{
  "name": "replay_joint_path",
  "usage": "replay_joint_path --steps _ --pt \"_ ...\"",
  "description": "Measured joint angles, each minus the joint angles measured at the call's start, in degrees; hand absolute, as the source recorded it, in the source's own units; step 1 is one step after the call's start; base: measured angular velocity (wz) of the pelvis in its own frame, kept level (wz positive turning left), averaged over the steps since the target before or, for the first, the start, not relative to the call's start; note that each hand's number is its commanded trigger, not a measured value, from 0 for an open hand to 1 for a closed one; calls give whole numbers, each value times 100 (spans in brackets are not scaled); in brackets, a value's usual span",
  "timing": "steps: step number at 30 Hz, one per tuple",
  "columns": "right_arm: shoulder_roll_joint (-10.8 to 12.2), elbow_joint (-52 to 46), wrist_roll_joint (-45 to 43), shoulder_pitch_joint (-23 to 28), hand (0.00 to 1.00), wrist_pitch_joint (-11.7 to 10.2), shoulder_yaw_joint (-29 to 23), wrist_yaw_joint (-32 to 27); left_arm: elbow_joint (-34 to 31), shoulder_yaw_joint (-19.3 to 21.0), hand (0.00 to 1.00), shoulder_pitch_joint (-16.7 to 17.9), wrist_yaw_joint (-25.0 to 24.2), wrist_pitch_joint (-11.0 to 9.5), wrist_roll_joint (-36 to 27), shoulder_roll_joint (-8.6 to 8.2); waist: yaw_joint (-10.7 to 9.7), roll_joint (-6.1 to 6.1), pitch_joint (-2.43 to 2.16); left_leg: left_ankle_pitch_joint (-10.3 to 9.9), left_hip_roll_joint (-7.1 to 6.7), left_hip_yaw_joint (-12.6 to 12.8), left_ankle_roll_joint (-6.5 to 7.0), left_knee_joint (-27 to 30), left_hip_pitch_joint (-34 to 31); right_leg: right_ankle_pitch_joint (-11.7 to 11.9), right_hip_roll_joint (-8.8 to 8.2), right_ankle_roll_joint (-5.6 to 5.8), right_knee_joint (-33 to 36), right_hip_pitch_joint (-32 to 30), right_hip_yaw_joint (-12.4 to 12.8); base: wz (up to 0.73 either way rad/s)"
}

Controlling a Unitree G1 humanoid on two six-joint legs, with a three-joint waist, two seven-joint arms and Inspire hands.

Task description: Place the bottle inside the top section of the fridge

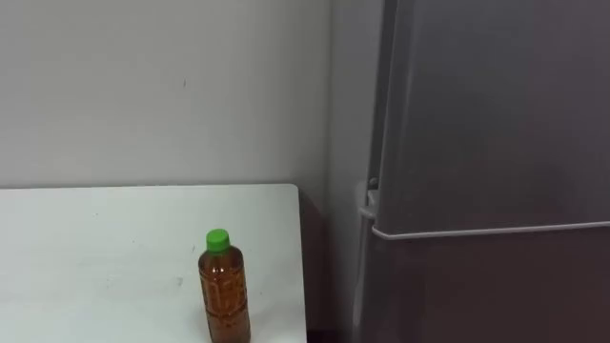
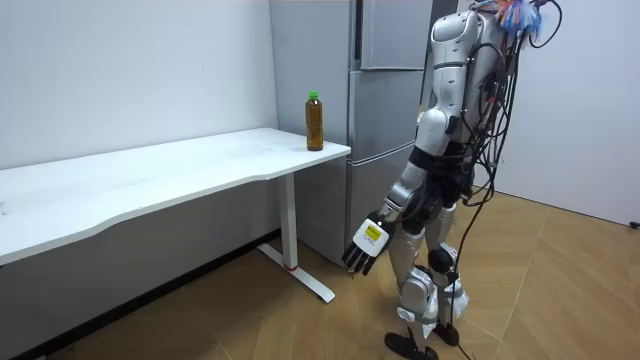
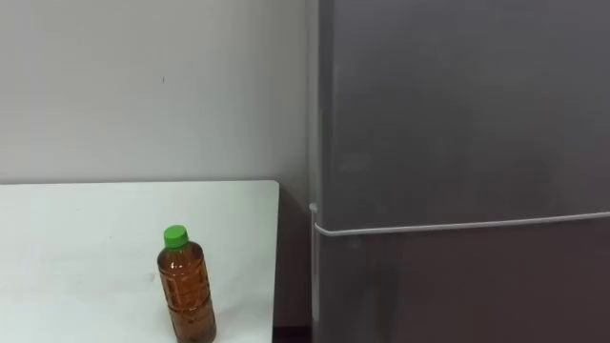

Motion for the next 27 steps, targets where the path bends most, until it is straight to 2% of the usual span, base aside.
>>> replay_joint_path --steps 7,15,21,24,27 --pt "23 33 11 39 0 2 -182 111 -104 163 0 209 202 -3 247 0 -7 5 2 0 -1 -4 0 -8 7 0 -2 0 -1 44 -15 0" --pt "25 60 108 61 0 33 -282 188 -104 236 0 254 312 12 222 -5 -5 0 2 -1 0 -20 0 -5 3 -4 -6 -3 -7 51 -36 0" --pt "55 62 89 83 0 82 -448 232 -87 583 0 355 357 64 205 -38 -13 -8 1 -2 -9 -55 1 4 10 -6 -7 -3 -4 99 -65 4" --pt "55 99 123 67 0 141 -461 230 -51 718 0 382 472 152 -134 -45 0 2 -1 -5 -6 -58 -1 34 33 -6 -10 -4 -10 146 -111 4" --pt "55 158 150 55 0 216 -604 226 -43 911 0 404 617 241 -410 -52 55 70 -9 -32 7 -57 -4 86 46 -10 -10 -9 -8 161 -144 0"
